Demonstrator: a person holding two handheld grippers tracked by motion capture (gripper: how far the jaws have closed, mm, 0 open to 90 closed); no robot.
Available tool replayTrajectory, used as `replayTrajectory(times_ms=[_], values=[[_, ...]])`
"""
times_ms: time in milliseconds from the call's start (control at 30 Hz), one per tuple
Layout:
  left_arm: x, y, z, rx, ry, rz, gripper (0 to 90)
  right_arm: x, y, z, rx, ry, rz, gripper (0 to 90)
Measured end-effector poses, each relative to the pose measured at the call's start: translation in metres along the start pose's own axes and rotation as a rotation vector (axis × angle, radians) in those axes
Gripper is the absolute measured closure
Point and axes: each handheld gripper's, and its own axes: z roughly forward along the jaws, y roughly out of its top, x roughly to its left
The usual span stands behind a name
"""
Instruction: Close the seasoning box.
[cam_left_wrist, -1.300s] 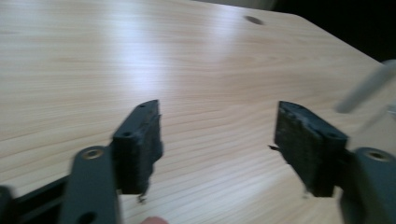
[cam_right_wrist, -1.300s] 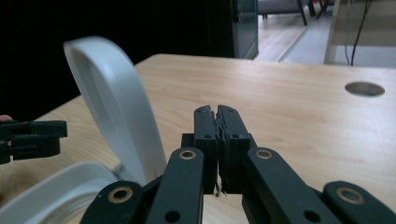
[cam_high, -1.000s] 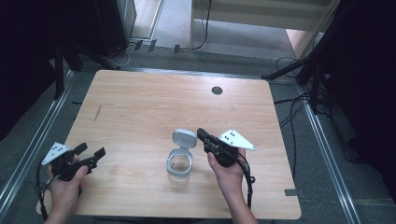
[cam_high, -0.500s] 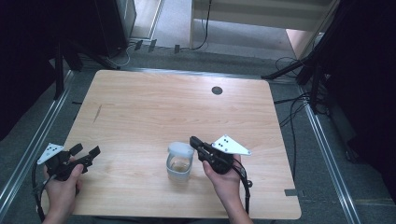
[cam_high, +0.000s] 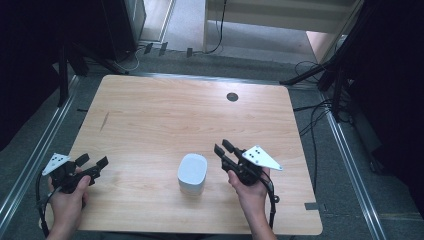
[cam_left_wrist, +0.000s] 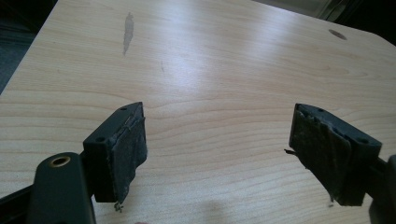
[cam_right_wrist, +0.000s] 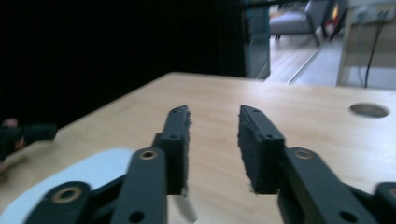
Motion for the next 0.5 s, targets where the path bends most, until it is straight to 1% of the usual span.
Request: replayTrajectory(times_ms=[33, 100, 133, 167, 200, 233, 267, 333, 467, 500], values=[[0.000, 0.000, 0.000, 0.001, 0.001, 0.004, 18.8, -0.005, 0.000, -0.001, -0.020, -0.024, -0.001, 60.4], [0.000, 0.000, 0.000, 0.004, 0.004, 0.009, 18.8, -0.015, 0.000, -0.004, -0.015, -0.086, -0.007, 59.9], [-0.001, 0.000, 0.000, 0.004, 0.003, 0.009, 18.8, -0.020, 0.000, -0.006, -0.004, -0.104, 0.005, 58.6], [-0.001, 0.000, 0.000, 0.003, 0.005, 0.009, 18.9, -0.024, -0.001, -0.008, 0.002, -0.122, 0.025, 51.7], [-0.001, 0.000, 0.000, 0.005, 0.006, 0.010, 18.8, -0.029, -0.001, -0.010, 0.006, -0.152, 0.035, 44.9], [-0.001, 0.000, 0.001, 0.006, 0.007, 0.011, 18.9, -0.033, -0.001, -0.013, 0.014, -0.183, 0.034, 40.8], [-0.001, 0.000, 0.001, 0.007, 0.008, 0.010, 18.9, -0.037, -0.002, -0.016, 0.028, -0.201, 0.030, 37.4], [-0.001, 0.000, 0.001, 0.007, 0.009, 0.010, 19.0, -0.045, -0.003, -0.021, 0.054, -0.221, 0.025, 29.7], [-0.001, 0.000, 0.001, 0.008, 0.009, 0.008, 19.0, -0.059, -0.010, -0.034, 0.081, -0.232, 0.006, 13.5], [-0.001, 0.000, 0.001, 0.008, 0.010, 0.009, 19.0, -0.062, -0.012, -0.037, 0.089, -0.239, 0.003, 12.3]])
